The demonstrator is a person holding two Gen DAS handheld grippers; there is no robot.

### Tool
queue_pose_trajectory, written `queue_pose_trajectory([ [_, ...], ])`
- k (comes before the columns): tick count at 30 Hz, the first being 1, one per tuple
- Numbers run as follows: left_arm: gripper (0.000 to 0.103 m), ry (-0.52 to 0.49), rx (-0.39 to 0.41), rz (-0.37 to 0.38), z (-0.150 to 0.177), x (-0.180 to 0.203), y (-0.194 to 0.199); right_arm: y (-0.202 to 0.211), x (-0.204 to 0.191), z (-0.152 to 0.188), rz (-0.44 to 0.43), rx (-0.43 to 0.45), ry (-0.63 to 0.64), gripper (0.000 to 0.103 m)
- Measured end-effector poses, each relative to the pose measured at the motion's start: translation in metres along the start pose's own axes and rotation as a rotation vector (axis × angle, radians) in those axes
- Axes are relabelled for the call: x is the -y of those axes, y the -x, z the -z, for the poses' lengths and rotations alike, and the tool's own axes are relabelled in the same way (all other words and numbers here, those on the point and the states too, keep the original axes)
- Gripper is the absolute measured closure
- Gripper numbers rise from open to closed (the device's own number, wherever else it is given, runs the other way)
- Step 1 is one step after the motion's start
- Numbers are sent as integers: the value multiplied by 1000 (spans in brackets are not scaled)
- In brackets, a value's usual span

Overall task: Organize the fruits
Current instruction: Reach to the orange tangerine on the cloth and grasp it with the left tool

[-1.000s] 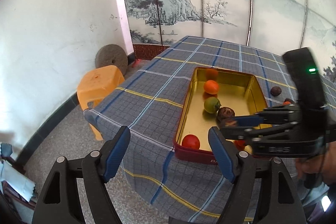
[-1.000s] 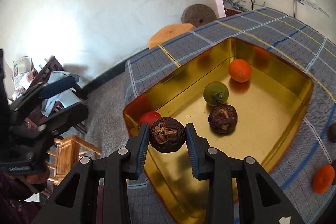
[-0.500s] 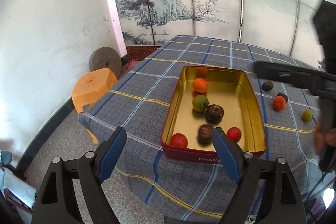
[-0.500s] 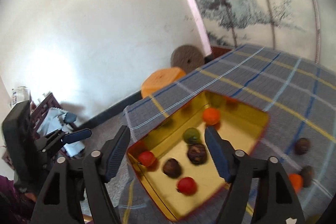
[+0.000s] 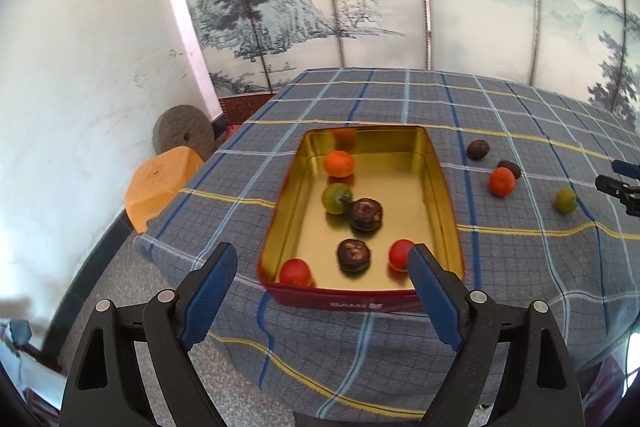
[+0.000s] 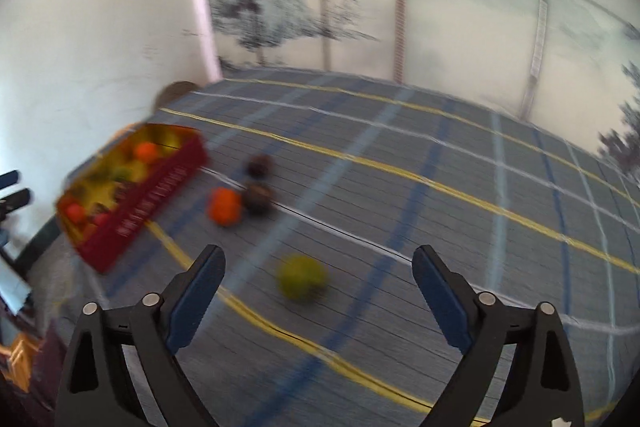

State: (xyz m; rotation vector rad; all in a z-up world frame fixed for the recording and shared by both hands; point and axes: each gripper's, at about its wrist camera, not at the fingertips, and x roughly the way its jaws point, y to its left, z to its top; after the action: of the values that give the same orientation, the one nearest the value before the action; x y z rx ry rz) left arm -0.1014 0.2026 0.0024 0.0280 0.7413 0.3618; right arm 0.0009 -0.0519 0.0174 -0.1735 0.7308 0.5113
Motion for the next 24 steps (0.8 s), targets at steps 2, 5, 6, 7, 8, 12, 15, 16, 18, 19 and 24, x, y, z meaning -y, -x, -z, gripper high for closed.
queue_pose_trajectory([
  [2, 16, -29, -6, 16, -4, 11, -1, -5, 23, 7, 99, -49, -29, 6],
  [5, 16, -71, -10, 65, -11, 27, -3, -18, 59, 18, 181, -124, -96, 6],
  [6, 16, -91, -7, 85, -15, 34, -4, -21, 67, 21, 207, -142, -112, 6],
  [7, 16, -114, -4, 108, -20, 43, -5, -23, 73, 24, 231, -159, -124, 6],
  [8, 16, -133, -4, 135, -24, 50, -7, -25, 81, 29, 252, -174, -134, 5],
  [12, 16, -191, -27, 286, -46, 89, -20, -33, 96, 42, 298, -216, -161, 1],
  [15, 16, -192, -69, 374, -60, 117, -42, -27, 106, 48, 263, -204, -197, 1],
  [16, 16, -195, -79, 398, -64, 127, -53, -27, 108, 49, 256, -205, -203, 1],
  [18, 18, -221, -115, 421, -68, 148, -74, -27, 110, 50, 238, -205, -204, 0],
  [19, 21, -237, -138, 440, -70, 159, -86, -28, 110, 50, 230, -206, -198, 0],
  [24, 26, -270, -222, 451, -75, 191, -134, -33, 102, 49, 171, -208, -143, 0],
])
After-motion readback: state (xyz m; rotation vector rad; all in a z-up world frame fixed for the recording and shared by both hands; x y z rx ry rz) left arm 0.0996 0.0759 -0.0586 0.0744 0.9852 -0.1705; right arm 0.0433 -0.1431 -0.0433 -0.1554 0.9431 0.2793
